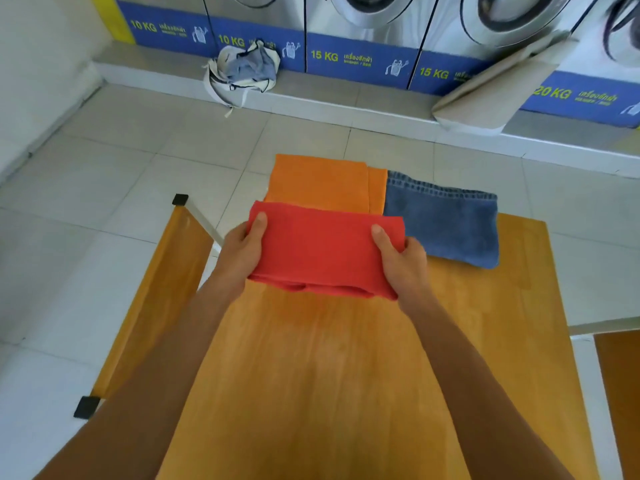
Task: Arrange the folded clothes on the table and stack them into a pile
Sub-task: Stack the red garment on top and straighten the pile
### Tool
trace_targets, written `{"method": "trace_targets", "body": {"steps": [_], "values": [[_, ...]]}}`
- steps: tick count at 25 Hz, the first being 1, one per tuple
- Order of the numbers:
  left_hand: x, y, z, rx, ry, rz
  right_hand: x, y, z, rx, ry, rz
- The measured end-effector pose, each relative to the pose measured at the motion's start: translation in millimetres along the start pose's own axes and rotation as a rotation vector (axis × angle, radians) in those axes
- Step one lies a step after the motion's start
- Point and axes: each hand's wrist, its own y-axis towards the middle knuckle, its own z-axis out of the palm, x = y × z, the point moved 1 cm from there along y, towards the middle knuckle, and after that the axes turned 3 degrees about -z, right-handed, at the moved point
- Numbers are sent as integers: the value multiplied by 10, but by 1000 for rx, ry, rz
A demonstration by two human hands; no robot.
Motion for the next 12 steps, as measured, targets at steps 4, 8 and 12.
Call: {"method": "trace_targets", "body": {"steps": [4, 8, 12], "values": [[-824, 870, 62, -24, 36, 142, 710, 800, 121, -58, -57, -166], [-1003, 1613, 220, -70, 85, 158, 819, 1403, 298, -98, -80, -167], [-454, 1971, 424, -122, 461, 59, 477, 1718, 457, -61, -286, -66]]}}
